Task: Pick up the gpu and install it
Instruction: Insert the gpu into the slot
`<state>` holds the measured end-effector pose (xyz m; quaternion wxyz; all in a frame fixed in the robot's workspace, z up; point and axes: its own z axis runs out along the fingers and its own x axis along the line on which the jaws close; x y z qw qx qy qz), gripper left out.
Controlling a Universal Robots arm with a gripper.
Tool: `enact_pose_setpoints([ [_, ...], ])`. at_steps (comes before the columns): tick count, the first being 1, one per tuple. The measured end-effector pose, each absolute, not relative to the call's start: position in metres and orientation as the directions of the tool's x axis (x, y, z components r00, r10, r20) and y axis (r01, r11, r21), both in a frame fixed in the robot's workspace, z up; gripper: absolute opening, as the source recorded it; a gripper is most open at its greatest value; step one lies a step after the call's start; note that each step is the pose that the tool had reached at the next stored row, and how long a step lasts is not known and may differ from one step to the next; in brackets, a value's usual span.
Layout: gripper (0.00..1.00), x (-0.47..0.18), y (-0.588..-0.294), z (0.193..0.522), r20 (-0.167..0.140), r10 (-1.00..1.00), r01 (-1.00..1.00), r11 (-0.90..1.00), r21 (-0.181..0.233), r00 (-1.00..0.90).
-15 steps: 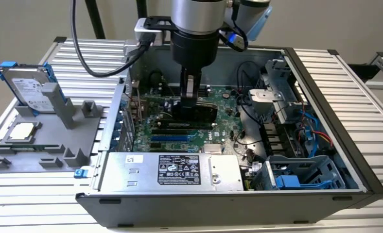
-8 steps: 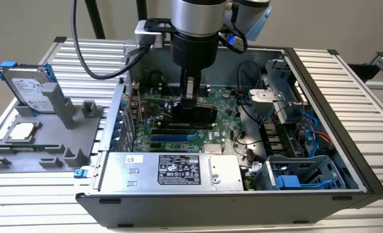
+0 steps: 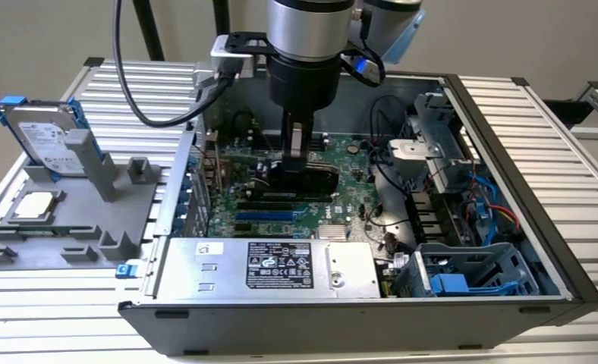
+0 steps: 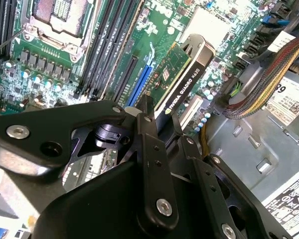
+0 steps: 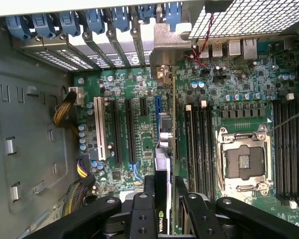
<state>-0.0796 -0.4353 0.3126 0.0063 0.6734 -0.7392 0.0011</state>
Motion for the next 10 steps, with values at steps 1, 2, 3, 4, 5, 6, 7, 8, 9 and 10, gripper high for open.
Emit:
enact_pose_setpoints([
  [1,0.00,-0.0796,-0.4353,0.3121,0.011,-0.996,-0.996,0.093,0.007,-0.093],
  [2,0.00,-0.0796,-0.4353,0.3116,0.011,-0.996,-0.996,0.093,0.007,-0.093],
  [3,0.00,-0.0796,-0.4353,0.3111,0.011,-0.996,-0.996,0.093,0.007,-0.093],
  [4,0.00,-0.0796,-0.4353,0.3107,0.011,-0.996,-0.996,0.093,0.007,-0.093],
  [5,0.00,-0.0796,-0.4353,0.3102,0.011,-0.996,-0.996,0.093,0.007,-0.093],
  [6,0.00,-0.0796,-0.4353,0.3099,0.011,-0.996,-0.996,0.093,0.007,-0.093],
  [7,0.00,-0.0796,-0.4353,0.3095,0.011,-0.996,-0.996,0.093,0.007,-0.093],
  [8,0.00,-0.0796,-0.4353,0.3091,0.011,-0.996,-0.996,0.093,0.007,-0.093],
  [9,0.00,-0.0796,-0.4353,0.3088,0.011,-0.996,-0.996,0.093,0.007,-0.093],
  [10,0.00,-0.0797,-0.4353,0.3085,0.011,-0.996,-0.996,0.093,0.007,-0.093],
])
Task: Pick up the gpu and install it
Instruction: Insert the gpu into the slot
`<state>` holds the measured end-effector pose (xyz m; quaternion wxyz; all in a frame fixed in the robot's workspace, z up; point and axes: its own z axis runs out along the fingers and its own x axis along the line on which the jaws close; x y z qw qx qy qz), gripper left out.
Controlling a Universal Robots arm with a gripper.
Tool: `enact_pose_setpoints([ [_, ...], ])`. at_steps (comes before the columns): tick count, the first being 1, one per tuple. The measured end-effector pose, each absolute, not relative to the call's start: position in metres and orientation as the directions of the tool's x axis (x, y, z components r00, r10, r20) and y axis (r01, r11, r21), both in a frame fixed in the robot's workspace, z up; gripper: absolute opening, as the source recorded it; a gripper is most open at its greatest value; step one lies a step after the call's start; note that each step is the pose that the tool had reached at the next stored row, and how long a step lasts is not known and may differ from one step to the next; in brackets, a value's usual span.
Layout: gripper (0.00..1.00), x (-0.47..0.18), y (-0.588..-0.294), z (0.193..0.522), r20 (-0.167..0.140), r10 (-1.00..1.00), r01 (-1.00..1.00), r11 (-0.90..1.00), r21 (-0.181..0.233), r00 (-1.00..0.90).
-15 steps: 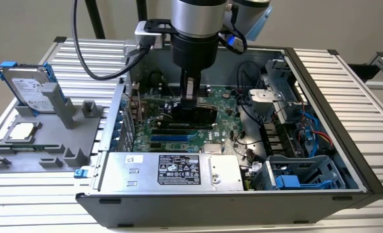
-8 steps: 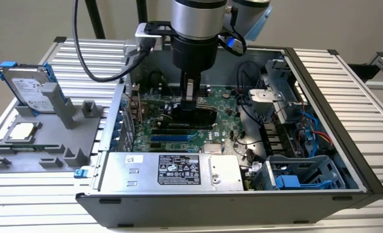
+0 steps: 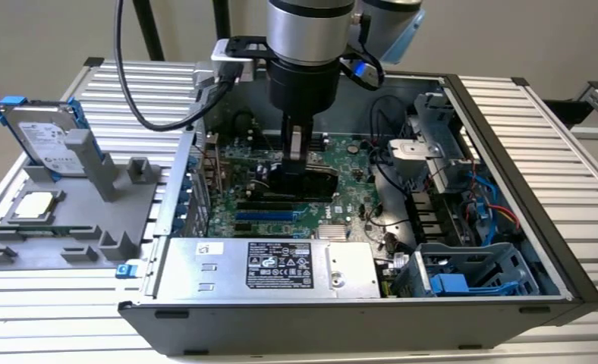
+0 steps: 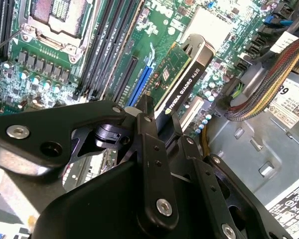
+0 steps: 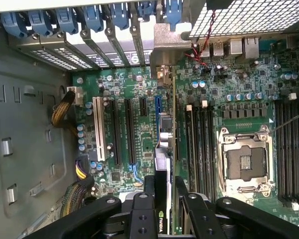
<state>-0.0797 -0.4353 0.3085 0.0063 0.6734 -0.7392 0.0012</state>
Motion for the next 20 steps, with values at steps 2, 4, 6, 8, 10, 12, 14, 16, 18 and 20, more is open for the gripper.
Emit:
enact_pose_setpoints([
  [2,0.00,-0.0798,-0.4353,0.3078,0.011,-0.996,-0.996,0.093,0.007,-0.093],
  [4,0.00,-0.0799,-0.4353,0.3071,0.011,-0.996,-0.996,0.093,0.007,-0.093],
  [6,0.00,-0.0800,-0.4353,0.3066,0.011,-0.996,-0.996,0.093,0.007,-0.093],
  [8,0.00,-0.0806,-0.4353,0.3062,0.011,-0.996,-0.996,0.093,0.007,-0.093],
  [10,0.00,-0.0808,-0.4353,0.3056,0.011,-0.996,-0.996,0.093,0.007,-0.093],
  [12,0.00,-0.0812,-0.4353,0.3050,0.011,-0.996,-0.996,0.093,0.007,-0.093],
  [14,0.00,-0.0816,-0.4353,0.3044,0.011,-0.996,-0.996,0.093,0.007,-0.093],
  [16,0.00,-0.0819,-0.4353,0.3037,0.011,-0.996,-0.996,0.093,0.007,-0.093],
  [18,0.00,-0.0823,-0.4353,0.3031,0.011,-0.996,-0.996,0.093,0.007,-0.093],
  [20,0.00,-0.0828,-0.4353,0.3025,0.011,-0.996,-0.996,0.093,0.007,-0.093],
])
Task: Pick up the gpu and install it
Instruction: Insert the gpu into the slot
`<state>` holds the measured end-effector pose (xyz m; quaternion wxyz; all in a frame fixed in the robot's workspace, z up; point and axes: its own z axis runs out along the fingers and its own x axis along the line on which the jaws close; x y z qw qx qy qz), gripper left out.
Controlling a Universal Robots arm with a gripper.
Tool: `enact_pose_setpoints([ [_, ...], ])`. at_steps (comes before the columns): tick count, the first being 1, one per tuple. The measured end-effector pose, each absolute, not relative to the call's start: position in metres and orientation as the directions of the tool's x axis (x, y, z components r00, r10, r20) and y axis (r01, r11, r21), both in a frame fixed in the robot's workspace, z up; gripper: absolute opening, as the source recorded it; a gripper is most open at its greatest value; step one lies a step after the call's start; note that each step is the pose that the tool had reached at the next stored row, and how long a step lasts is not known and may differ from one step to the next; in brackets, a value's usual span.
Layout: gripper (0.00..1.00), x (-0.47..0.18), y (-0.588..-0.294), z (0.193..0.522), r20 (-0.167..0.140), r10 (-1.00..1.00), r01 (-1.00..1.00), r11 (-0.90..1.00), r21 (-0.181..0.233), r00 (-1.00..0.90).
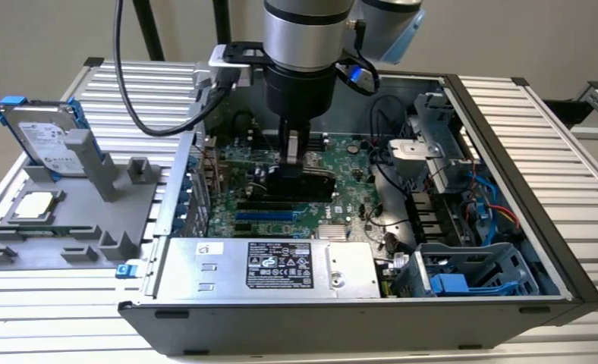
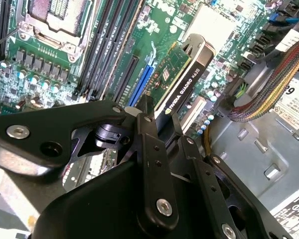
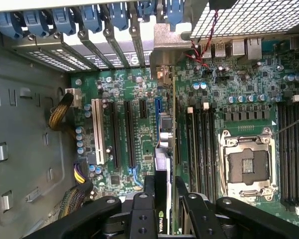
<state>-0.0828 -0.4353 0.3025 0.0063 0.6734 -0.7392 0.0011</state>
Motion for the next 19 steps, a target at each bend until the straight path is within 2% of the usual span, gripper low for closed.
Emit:
enact_pose_setpoints([
  [19,0.00,-0.0853,-0.4353,0.2948,0.011,-0.996,-0.996,0.093,0.007,-0.093],
])
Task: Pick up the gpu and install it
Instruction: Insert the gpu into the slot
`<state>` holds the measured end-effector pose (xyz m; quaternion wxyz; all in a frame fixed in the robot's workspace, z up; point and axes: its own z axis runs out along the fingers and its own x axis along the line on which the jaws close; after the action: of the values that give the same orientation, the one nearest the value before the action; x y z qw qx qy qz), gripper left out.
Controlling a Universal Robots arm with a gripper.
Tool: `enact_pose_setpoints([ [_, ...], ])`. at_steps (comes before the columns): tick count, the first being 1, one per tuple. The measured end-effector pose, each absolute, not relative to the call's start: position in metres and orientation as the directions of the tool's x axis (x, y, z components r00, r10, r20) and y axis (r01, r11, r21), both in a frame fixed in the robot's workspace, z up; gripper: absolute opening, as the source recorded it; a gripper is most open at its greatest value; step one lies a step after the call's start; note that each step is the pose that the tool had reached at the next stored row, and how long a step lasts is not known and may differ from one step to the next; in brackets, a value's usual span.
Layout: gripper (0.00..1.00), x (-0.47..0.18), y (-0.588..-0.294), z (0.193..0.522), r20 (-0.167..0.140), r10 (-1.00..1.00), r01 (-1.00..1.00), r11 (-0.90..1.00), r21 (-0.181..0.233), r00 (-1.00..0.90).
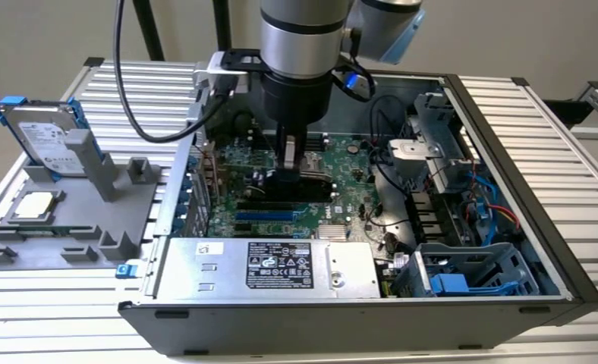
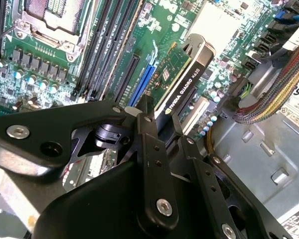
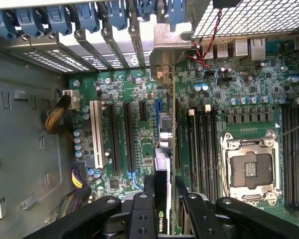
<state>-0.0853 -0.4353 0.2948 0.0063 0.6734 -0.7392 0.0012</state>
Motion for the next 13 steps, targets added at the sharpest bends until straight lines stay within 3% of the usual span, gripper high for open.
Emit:
enact_pose_setpoints([
  [13,0.00,-0.0862,-0.4353,0.2900,0.011,-0.996,-0.996,0.093,0.007,-0.093],
])
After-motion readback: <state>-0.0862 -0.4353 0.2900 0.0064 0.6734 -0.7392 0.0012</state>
